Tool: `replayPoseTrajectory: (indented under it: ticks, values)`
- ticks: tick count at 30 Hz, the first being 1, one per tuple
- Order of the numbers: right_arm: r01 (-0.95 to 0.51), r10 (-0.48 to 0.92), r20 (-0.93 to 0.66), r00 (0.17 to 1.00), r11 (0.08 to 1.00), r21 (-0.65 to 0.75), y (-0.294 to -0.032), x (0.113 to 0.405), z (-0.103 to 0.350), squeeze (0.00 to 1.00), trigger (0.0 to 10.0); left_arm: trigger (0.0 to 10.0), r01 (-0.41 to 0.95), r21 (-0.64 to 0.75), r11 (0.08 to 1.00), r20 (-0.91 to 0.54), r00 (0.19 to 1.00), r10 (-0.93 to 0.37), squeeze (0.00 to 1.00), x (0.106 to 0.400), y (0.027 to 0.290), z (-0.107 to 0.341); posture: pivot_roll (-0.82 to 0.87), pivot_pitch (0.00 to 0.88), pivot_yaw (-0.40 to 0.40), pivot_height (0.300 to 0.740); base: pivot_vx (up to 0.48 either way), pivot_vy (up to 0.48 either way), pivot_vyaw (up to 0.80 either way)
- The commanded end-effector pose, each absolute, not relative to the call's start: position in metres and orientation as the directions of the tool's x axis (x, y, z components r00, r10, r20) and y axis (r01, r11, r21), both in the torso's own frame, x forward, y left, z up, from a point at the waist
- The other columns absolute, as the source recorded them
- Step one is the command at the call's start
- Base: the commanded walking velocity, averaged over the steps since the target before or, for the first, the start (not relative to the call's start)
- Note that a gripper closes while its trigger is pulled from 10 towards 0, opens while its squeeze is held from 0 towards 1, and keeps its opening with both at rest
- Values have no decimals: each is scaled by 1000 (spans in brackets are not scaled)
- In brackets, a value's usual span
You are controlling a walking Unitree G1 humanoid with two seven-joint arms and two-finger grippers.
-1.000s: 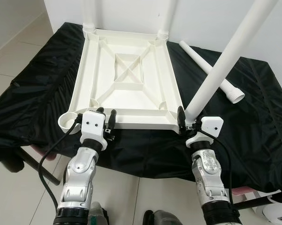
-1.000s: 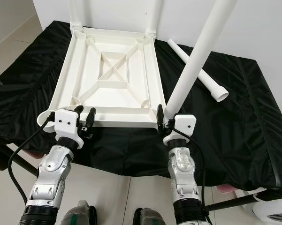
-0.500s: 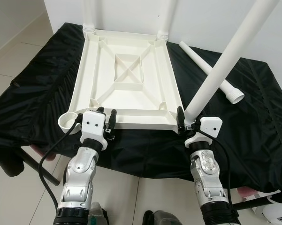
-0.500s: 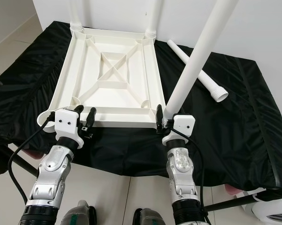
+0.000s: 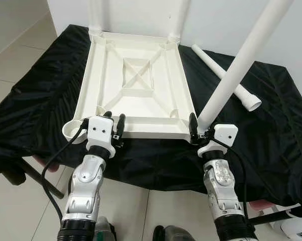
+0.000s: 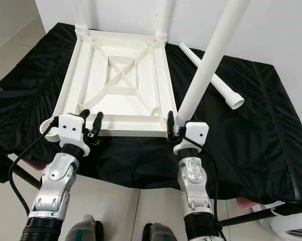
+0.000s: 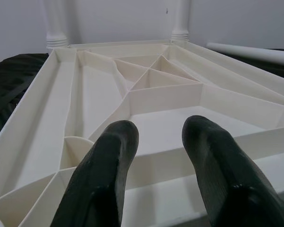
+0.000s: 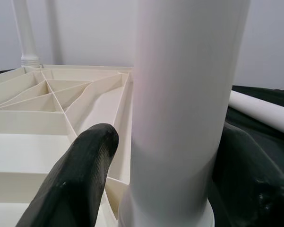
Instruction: Building children table
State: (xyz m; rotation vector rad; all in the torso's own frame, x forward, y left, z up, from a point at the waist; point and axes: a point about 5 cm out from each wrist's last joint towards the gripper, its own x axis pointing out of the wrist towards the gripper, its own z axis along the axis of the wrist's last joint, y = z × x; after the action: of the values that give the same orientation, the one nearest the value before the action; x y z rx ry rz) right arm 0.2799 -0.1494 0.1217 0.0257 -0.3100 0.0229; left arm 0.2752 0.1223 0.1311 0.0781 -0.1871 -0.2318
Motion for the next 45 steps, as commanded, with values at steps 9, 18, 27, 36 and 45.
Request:
replayPoseTrajectory:
  ticks: [9,18,27,36,45]
  values:
    - [-17,13,298,955,1000,10,-153,281,121,0,10000,10000,123,91,988,196,971,-139,0,275,125,133,43,29,-67,740,0,0,0]
    - [-10,7,298,955,1000,9,-154,280,121,0,10000,10000,126,96,987,196,970,-143,0,275,125,133,41,31,-65,740,0,0,0]
    - [-4,2,297,955,1000,8,-155,280,120,0,10000,10000,127,96,987,197,970,-144,0,276,124,133,40,32,-66,740,0,0,0]
    - [1,-3,296,955,1000,6,-155,280,120,0,10000,10000,130,99,987,196,969,-148,0,275,123,133,38,35,-68,740,0,0,0]
    - [1,-3,297,955,1000,6,-156,280,121,0,10000,10000,128,96,987,197,970,-144,0,275,122,133,40,34,-71,740,0,0,0]
